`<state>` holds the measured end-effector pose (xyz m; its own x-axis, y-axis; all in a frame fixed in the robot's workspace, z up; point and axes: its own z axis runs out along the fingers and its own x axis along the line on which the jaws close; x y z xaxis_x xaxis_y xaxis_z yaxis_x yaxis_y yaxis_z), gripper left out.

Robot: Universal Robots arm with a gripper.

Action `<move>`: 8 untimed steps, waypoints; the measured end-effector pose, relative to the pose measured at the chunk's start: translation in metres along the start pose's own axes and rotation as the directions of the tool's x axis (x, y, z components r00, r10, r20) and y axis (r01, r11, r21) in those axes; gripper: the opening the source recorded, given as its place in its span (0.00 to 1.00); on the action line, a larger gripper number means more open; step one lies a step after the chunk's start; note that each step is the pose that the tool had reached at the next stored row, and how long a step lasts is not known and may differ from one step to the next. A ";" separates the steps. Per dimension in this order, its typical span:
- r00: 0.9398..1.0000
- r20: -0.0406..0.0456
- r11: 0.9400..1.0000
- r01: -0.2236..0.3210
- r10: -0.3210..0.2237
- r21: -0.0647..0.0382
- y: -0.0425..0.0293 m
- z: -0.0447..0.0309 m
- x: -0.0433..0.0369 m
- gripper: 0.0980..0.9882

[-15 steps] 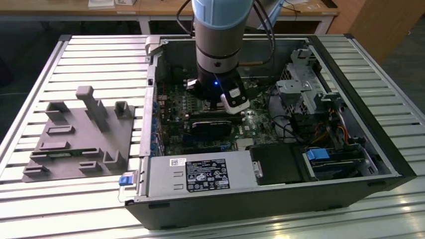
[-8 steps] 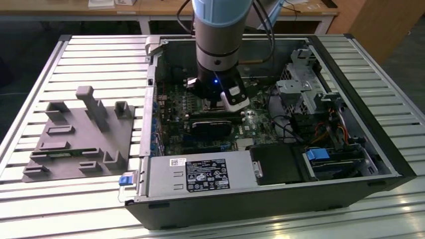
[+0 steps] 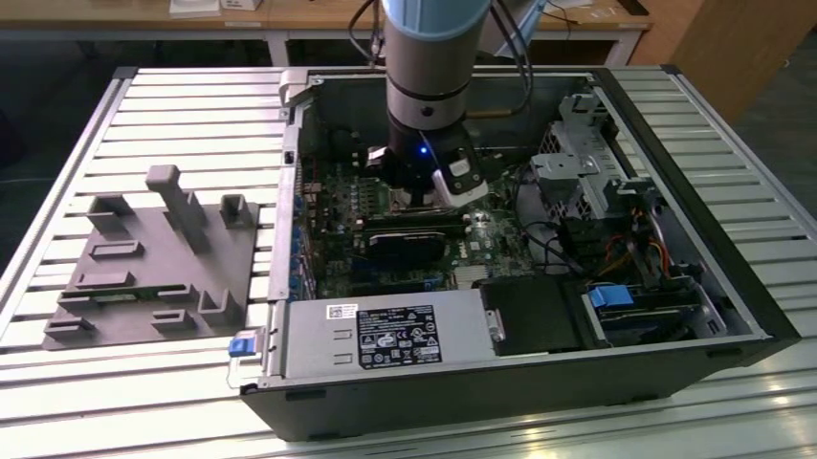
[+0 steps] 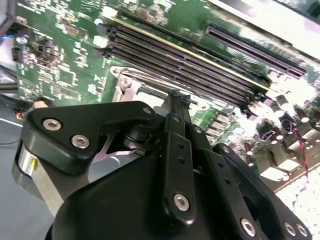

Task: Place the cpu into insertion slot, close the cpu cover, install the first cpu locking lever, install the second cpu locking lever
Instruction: 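Install the second cpu locking lever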

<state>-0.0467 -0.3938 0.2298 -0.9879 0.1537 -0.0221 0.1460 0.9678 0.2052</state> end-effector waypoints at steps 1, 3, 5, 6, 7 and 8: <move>1.000 0.000 1.000 0.000 0.000 0.001 0.0007 0.0002 -0.0023 0.00; 1.000 0.000 1.000 0.000 0.000 0.004 0.0024 0.0007 -0.0067 0.00; 1.000 0.001 1.000 0.000 0.000 0.006 0.0061 0.0015 -0.0093 0.00; 1.000 0.001 1.000 0.000 0.000 0.007 0.0090 0.0023 -0.0095 0.00; 1.000 0.001 1.000 0.000 0.000 0.008 0.0122 0.0031 -0.0095 0.00; 1.000 0.002 1.000 0.001 -0.001 0.012 0.0155 0.0040 -0.0093 0.00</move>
<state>-0.0351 -0.3794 0.2293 -0.9879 0.1534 -0.0239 0.1460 0.9701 0.1937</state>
